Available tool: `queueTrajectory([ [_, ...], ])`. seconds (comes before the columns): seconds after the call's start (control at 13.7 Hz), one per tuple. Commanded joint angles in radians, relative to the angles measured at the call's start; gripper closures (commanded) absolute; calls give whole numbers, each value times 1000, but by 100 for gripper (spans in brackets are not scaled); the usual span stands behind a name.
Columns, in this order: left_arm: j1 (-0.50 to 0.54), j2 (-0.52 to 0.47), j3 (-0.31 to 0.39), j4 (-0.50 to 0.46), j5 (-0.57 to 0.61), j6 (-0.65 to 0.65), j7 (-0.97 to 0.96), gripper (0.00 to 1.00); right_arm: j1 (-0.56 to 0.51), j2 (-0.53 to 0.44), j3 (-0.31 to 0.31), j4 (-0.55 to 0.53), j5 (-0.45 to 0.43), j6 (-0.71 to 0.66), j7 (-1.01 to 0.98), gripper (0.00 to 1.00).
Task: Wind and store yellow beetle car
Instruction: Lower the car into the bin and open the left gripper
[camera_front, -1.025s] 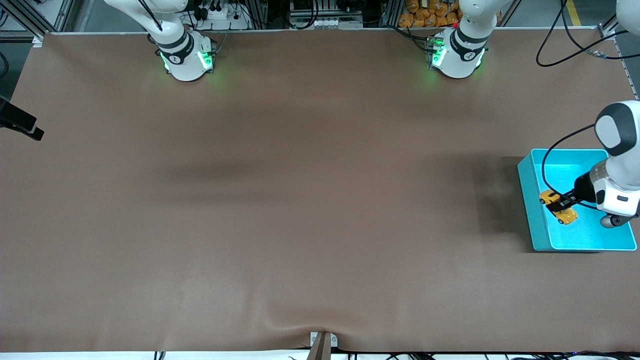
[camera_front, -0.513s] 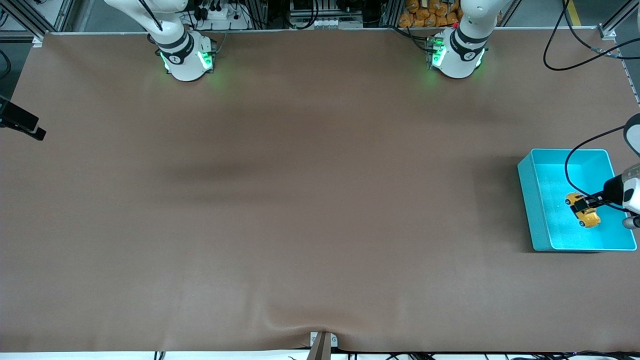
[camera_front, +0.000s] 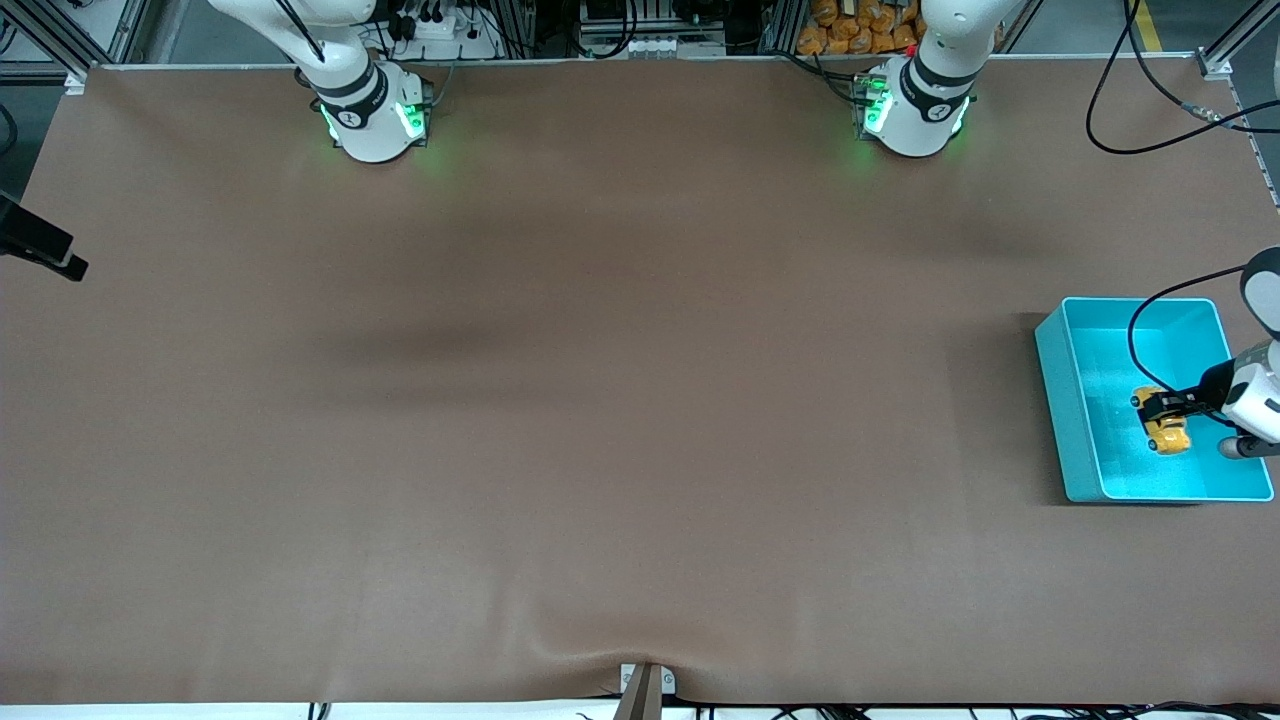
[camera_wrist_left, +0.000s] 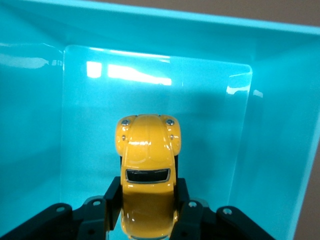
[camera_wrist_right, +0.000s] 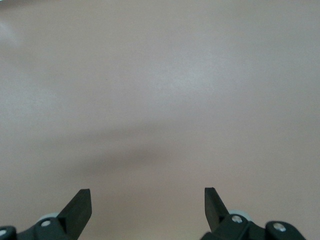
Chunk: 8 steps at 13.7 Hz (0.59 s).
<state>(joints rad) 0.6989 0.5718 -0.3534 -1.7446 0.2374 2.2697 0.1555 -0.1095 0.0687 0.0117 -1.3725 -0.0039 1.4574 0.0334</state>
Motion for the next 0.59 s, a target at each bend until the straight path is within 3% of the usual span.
queueTrajectory([
  [0.0, -1, 39, 8, 33, 34, -18, 24, 100, -18, -18, 8, -3, -8, -5, -7, 0],
  [0.51, 13, 102, 10, 40, 52, -15, 25, 100, -13, -15, 10, -3, -8, -22, -20, 0],
])
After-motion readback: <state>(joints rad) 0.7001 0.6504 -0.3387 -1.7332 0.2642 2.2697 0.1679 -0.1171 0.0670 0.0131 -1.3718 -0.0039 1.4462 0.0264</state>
